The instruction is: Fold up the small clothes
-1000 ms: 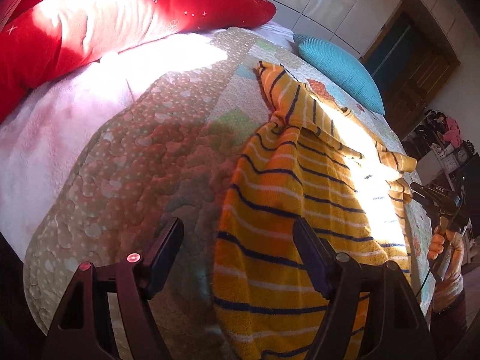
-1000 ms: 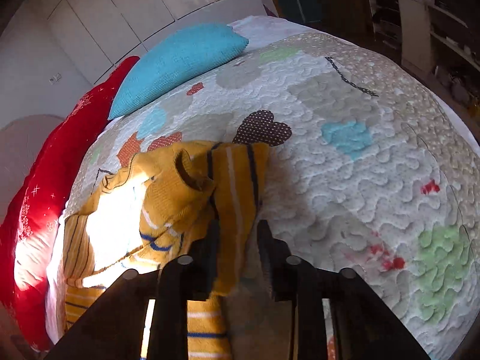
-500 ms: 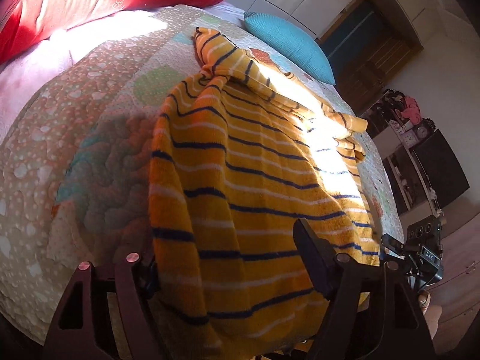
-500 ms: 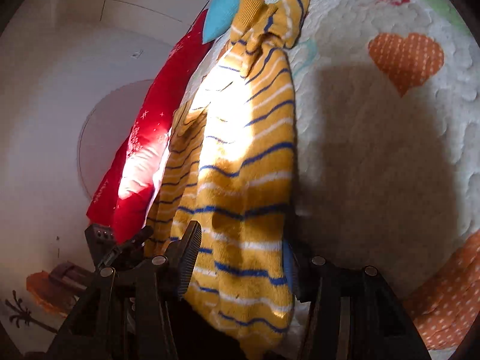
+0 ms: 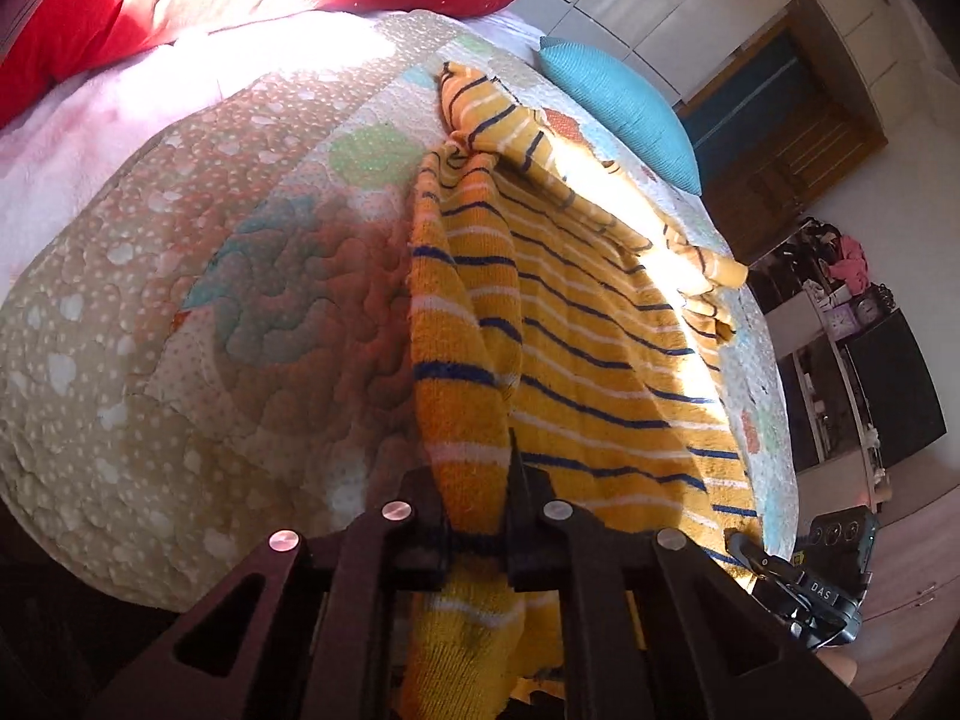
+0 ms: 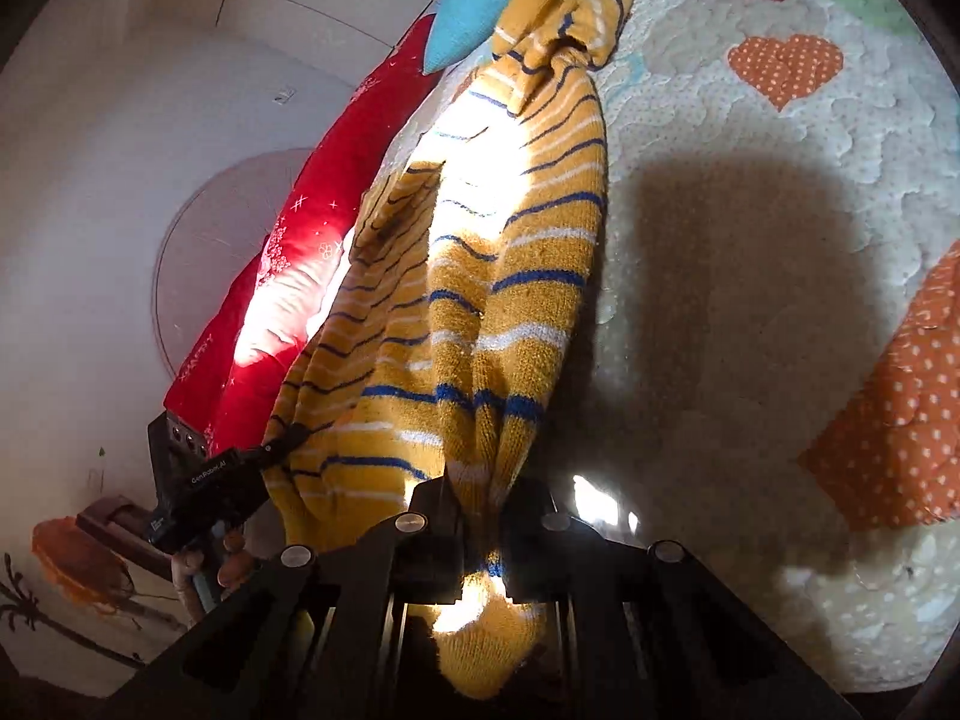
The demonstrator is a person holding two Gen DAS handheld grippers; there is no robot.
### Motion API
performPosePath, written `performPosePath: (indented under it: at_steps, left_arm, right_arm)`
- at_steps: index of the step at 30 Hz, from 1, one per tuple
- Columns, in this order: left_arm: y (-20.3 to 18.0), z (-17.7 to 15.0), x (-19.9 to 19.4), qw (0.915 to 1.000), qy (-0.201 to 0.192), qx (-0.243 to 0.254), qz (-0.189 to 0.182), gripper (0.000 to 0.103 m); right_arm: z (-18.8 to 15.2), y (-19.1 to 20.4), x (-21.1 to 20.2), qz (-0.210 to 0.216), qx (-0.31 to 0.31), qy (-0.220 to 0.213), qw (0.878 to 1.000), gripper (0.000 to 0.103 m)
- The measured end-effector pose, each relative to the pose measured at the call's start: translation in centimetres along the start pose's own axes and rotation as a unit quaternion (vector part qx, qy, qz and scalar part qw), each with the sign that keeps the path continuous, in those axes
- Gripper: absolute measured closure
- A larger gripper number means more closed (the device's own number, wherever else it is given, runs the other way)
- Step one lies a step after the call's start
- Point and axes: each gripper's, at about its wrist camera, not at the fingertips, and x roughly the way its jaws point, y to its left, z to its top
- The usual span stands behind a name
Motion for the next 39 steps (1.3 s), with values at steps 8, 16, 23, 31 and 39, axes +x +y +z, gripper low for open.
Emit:
performPosePath:
  at_steps: [8,16,23,31,39]
  left_arm:
    - [2.7,-4.2,-1.5,0.999,0.029,-0.029,0.017,0.095]
    - [0.3,0.3,-5.8,0.9974,-0.068,0.017,-0.013,0.039]
    - [-4.0,8.4,3.3,0.9966,-0.048,-0.002,-0.066,0.033]
    - [-4.4,13.8,13.9,0.9987,-0.001,-0.049,-0.014,0.069]
    - [-1.5,15.5,10.1,0.9958,-0.061,-0.051,0.045,0.097]
  right_arm:
    - [-3.4,-1.5,-3.2,-0.071,-0.009,0.024,0.997,0.089]
    - [0.8,-1.6,-7.5,-0.114,-0.027,-0.044,0.992,0.067]
    - [2.1,-0.6,-4.9,-0.127,-0.034,-0.04,0.991,0.067]
    - [1.9,-0.9,-5.6,-0.164,-0.04,-0.043,0.985,0.067]
    - [6.5,0.8,-4.0,-0.204,-0.093,-0.043,0.974,0.067]
